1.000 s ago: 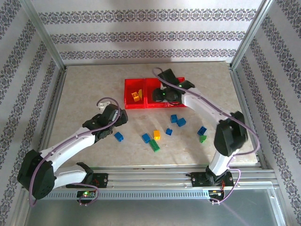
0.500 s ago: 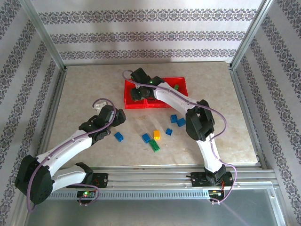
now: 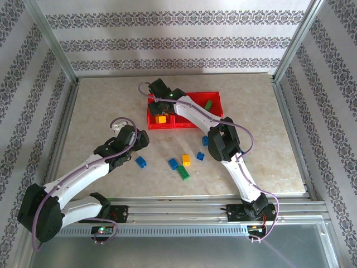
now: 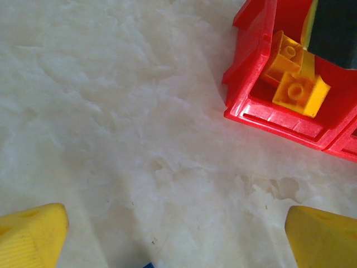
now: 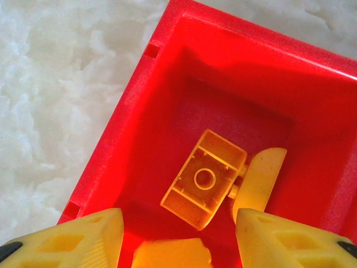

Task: Sort the legos into containers by color
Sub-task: Place the lego in the container.

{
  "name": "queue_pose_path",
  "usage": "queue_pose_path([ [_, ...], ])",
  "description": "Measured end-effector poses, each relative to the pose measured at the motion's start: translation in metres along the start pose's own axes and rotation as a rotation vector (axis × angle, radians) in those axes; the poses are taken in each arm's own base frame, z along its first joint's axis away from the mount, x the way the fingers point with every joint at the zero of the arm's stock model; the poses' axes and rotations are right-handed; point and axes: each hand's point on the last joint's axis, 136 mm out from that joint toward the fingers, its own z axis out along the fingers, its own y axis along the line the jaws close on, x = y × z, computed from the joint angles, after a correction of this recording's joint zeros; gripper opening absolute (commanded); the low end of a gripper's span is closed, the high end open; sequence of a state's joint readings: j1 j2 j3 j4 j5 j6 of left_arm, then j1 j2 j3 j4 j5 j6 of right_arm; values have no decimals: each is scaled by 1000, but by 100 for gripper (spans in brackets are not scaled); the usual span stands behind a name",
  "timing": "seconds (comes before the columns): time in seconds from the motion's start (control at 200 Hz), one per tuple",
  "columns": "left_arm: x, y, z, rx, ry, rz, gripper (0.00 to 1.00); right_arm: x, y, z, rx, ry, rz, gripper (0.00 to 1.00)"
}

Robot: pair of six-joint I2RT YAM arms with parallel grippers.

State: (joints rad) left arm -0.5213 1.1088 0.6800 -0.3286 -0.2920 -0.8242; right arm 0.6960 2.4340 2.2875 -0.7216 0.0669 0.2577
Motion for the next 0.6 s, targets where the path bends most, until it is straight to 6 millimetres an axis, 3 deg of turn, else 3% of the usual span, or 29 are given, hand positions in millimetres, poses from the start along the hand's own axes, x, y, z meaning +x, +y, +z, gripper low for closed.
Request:
queue_pose_path([
  [0.215,-1,-1,-1,5,-4,-2,100,-12,3,-6,-6,-25,-1,58],
  [0.39,-1,0,-1,4,-4,-2,100,-7,1,-10,-3,-10,-1,59],
  [0.49,-1,-1,-2,5,-4,-2,100,-2,-2,-27,0,2,9,59],
  [0.6,-2,-1,-3,9,-7,0,100,-1,-8,-63,0,-14,45,60],
])
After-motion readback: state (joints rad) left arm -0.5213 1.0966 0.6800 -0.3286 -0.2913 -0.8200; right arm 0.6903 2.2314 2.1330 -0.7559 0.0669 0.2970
